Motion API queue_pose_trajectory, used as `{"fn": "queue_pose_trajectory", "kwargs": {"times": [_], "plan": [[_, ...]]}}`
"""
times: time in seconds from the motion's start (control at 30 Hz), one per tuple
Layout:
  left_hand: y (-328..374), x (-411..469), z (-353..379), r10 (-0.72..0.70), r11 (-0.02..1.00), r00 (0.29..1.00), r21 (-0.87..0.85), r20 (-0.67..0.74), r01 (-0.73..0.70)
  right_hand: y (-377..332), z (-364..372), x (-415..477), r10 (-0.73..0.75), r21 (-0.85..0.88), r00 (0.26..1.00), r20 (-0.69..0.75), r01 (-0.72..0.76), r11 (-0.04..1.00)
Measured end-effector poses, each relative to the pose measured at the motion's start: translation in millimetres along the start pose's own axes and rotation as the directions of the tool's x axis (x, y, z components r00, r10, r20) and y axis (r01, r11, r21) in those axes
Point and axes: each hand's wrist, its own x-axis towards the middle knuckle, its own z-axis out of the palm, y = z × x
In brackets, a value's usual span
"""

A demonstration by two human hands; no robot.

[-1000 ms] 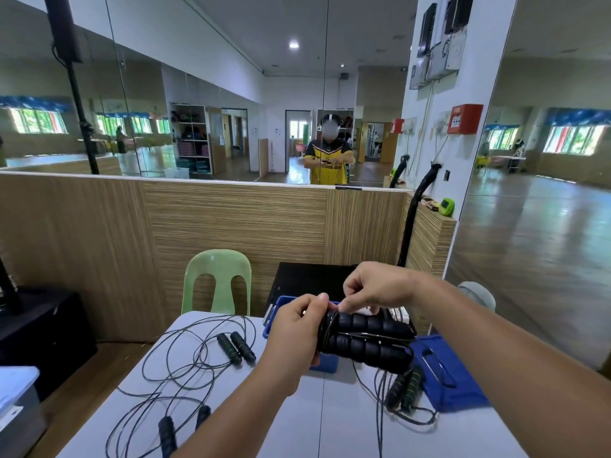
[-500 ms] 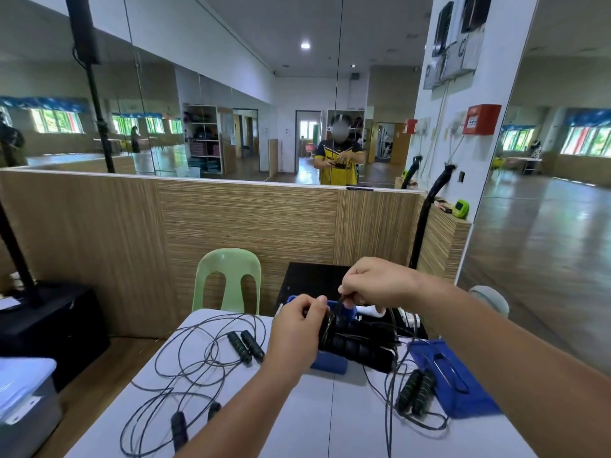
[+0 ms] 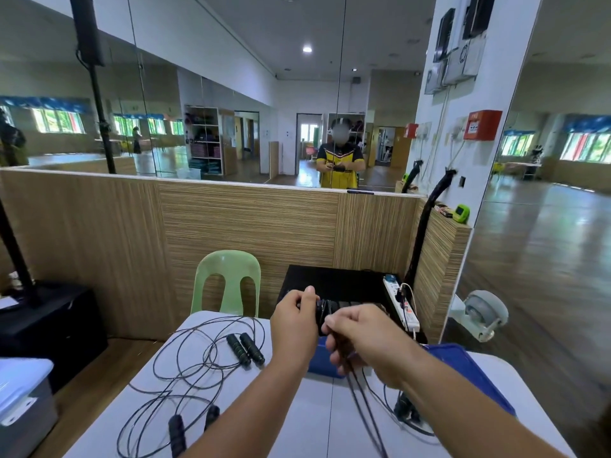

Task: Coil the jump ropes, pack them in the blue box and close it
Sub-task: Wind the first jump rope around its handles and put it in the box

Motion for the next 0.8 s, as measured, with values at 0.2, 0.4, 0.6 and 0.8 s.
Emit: {"fn": "queue_pose_trajectory", "kwargs": {"times": [0.2, 0.4, 0.6, 0.8], "plan": [[-0.7, -1.8, 3.7, -0.048, 0.997, 0.999, -0.06, -0.01, 0.047, 31.5, 19.9, -9.5, -0.049, 0.075, 0.995, -0.091, 0.056, 0.996], [4.0, -7.2, 9.5, -0.131, 0.98, 0.991, -0.154, -0.02, 0.126, 53.8, 32.3, -17.2, -0.137, 0.029, 0.978, -0.158, 0.144, 0.989], [12.2, -14.5, 3.8, -0.228, 0.936, 0.967, -0.247, 0.115, 0.25, 78.1, 13.1, -12.3, -0.12, 0.004, 0.989, -0.083, 0.121, 0.993], [24.7, -24.0, -6.3, -0.218, 0.926, 0.946, -0.255, 0.241, 0.278, 69.1, -31.5, 8.6, -0.052, -0.241, 0.996, 0.074, 0.069, 0.968]]}}
